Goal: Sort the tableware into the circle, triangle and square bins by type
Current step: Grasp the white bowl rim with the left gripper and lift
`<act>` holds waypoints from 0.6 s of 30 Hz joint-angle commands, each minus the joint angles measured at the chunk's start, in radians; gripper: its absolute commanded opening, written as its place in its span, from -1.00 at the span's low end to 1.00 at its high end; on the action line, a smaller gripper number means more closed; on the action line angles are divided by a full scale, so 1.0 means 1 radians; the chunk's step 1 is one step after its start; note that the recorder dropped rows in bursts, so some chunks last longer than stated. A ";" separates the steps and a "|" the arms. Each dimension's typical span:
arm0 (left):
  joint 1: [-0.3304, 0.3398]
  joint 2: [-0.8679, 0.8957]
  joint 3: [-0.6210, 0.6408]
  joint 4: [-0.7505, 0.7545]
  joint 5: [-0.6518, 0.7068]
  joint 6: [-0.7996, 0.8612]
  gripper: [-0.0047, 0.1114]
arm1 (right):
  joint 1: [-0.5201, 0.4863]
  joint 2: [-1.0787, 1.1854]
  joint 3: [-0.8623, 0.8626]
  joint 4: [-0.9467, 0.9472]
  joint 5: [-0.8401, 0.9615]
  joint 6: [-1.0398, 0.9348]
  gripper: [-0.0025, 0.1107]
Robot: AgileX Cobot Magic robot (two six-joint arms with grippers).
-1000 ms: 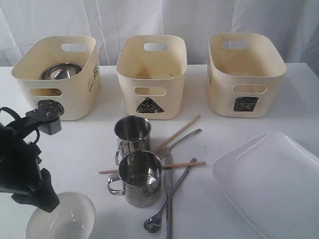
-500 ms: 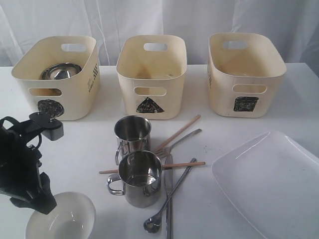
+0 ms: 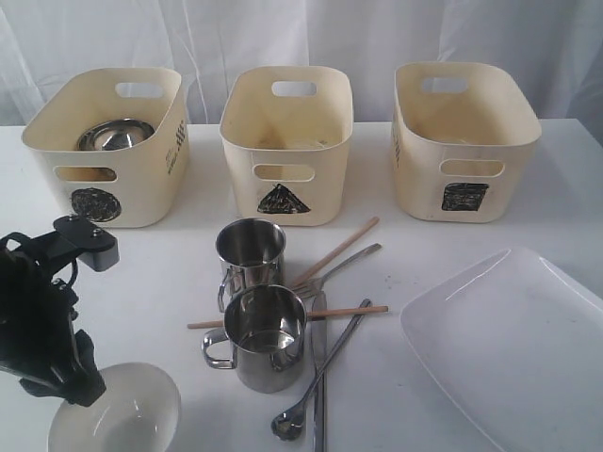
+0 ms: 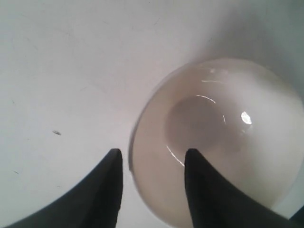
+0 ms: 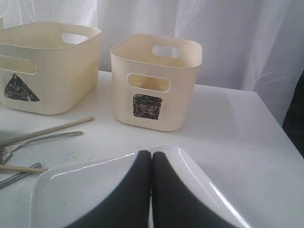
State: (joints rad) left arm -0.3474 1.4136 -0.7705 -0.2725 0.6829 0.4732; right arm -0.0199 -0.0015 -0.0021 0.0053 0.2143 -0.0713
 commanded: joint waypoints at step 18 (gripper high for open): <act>-0.006 -0.004 0.061 -0.060 -0.076 0.017 -0.11 | 0.000 0.002 0.002 0.002 -0.006 0.000 -0.96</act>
State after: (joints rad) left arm -0.3474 1.4136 -0.7190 -0.3113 0.5920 0.4839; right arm -0.0199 -0.0015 -0.0021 0.0053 0.2143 -0.0713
